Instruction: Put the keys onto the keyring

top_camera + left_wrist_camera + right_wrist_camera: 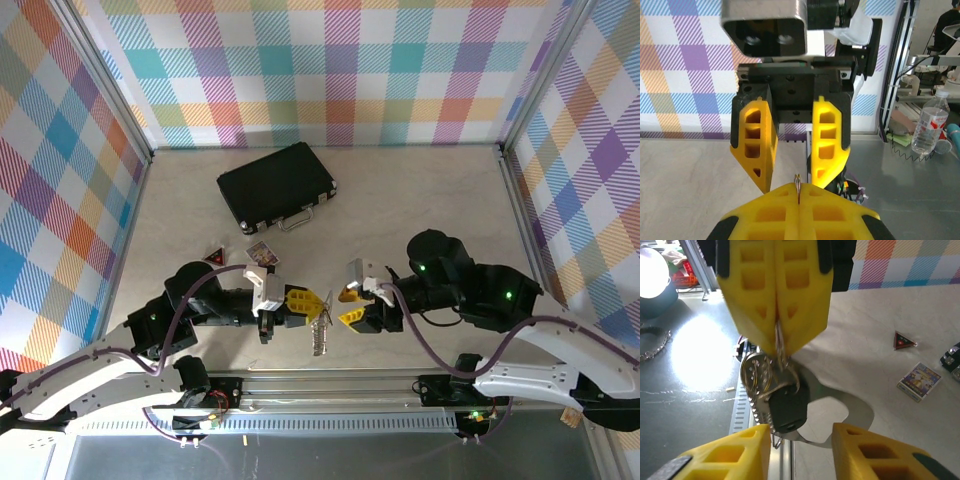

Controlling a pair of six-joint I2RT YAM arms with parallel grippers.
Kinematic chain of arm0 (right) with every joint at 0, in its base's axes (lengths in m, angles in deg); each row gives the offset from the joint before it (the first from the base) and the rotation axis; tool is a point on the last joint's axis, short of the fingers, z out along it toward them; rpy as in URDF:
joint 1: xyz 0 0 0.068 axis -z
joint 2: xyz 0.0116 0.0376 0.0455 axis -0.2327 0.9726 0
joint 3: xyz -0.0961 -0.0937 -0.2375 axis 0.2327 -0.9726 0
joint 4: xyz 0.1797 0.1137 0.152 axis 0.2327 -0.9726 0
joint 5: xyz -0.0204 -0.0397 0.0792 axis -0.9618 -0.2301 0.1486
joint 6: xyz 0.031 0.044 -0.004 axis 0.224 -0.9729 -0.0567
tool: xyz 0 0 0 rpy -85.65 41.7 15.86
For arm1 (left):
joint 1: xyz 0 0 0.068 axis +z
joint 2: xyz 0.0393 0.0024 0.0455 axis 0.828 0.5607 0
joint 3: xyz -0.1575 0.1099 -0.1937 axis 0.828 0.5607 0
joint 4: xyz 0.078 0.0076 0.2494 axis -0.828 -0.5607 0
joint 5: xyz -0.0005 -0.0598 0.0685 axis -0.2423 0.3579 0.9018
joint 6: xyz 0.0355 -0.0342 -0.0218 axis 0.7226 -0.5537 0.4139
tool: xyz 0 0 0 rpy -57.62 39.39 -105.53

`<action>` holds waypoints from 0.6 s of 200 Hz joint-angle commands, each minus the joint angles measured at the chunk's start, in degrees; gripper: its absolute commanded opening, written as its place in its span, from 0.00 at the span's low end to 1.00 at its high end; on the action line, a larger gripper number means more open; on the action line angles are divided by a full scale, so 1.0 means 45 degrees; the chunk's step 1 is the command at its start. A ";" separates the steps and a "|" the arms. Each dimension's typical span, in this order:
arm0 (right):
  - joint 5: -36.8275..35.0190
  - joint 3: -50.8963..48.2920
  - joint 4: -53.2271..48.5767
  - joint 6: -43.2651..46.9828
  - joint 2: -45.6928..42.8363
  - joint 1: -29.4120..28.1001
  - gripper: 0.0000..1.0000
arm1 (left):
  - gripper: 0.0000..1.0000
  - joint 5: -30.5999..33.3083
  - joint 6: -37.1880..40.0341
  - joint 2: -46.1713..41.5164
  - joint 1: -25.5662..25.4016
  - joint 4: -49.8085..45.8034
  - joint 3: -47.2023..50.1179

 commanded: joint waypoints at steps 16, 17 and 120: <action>0.0764 -0.0936 0.1517 -0.0702 -0.0442 -0.0096 0.45 | 0.00 -0.0047 -0.0495 -0.0377 -0.0071 0.1790 0.0399; 0.0767 -0.0956 0.1549 -0.0712 -0.0443 -0.0093 0.45 | 0.00 -0.0047 -0.0498 -0.0378 -0.0075 0.1822 0.0422; 0.1198 -0.2219 0.3500 -0.1206 -0.0656 -0.0093 0.40 | 0.00 0.0031 -0.0951 -0.0302 -0.0078 0.2789 0.0679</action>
